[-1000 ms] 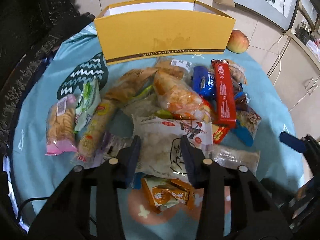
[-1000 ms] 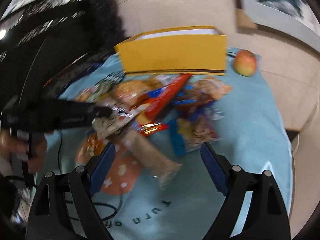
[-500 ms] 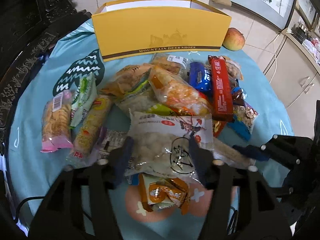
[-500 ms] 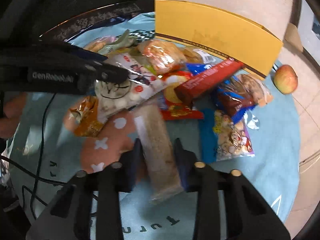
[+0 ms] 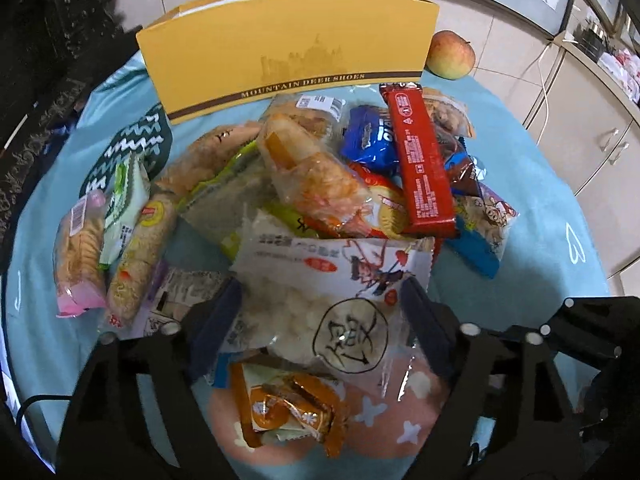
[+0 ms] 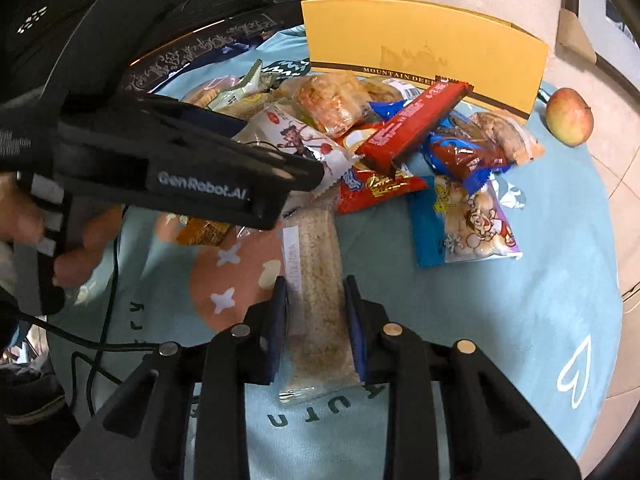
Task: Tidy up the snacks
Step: 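Grasp the white snack bag with the left tool while the right tool grasps the rice cake bar, then carry both snacks over the yellow box, lower them in and open both tools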
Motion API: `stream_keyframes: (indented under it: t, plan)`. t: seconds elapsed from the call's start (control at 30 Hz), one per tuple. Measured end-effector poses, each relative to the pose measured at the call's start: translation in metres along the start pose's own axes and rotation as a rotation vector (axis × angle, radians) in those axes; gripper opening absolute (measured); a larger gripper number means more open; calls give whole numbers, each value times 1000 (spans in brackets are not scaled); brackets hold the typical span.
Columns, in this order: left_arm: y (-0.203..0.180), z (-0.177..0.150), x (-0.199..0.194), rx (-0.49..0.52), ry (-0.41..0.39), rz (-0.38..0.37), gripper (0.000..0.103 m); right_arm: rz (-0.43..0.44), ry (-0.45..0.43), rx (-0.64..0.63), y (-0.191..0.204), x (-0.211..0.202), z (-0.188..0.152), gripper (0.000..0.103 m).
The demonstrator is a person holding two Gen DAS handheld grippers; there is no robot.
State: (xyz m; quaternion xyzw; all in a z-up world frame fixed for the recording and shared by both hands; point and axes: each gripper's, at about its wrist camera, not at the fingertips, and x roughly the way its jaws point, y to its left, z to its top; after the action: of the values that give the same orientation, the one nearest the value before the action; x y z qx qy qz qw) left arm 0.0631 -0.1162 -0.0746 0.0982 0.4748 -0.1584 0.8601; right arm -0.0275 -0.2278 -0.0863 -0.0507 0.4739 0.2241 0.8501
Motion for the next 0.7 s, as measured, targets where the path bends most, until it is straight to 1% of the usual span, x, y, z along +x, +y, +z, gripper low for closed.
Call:
stream_keyframes:
  t: [0.03, 0.07, 0.1, 0.13, 0.2, 0.3, 0.4, 0.57, 0.7]
  plan:
    - [-1, 0, -2, 11, -5, 7, 67, -9, -2, -11, 2, 1, 0, 30]
    - [-1, -1, -6, 22, -14, 6, 62, -23, -2, -23, 5, 1, 1, 30]
    - [0, -2, -9, 21, -20, 0, 51, -28, 1, -23, 6, 3, 4, 30]
    - [3, -3, -16, 12, -36, -17, 44, -30, 3, -18, 7, 3, 4, 30]
    - [7, -4, -21, 3, -42, -40, 38, -40, 11, -14, 8, 3, 6, 29]
    - [12, -8, -31, 0, -54, -31, 36, -78, 20, 11, 7, 2, 7, 28]
    - [17, -9, -45, -8, -81, -32, 36, -71, 14, 59, -2, -8, 5, 28]
    - [24, -6, -71, -15, -123, -17, 36, -71, -44, 95, -12, -39, 6, 28]
    - [30, 4, -90, -22, -161, -4, 36, -83, -108, 97, -13, -61, 17, 28]
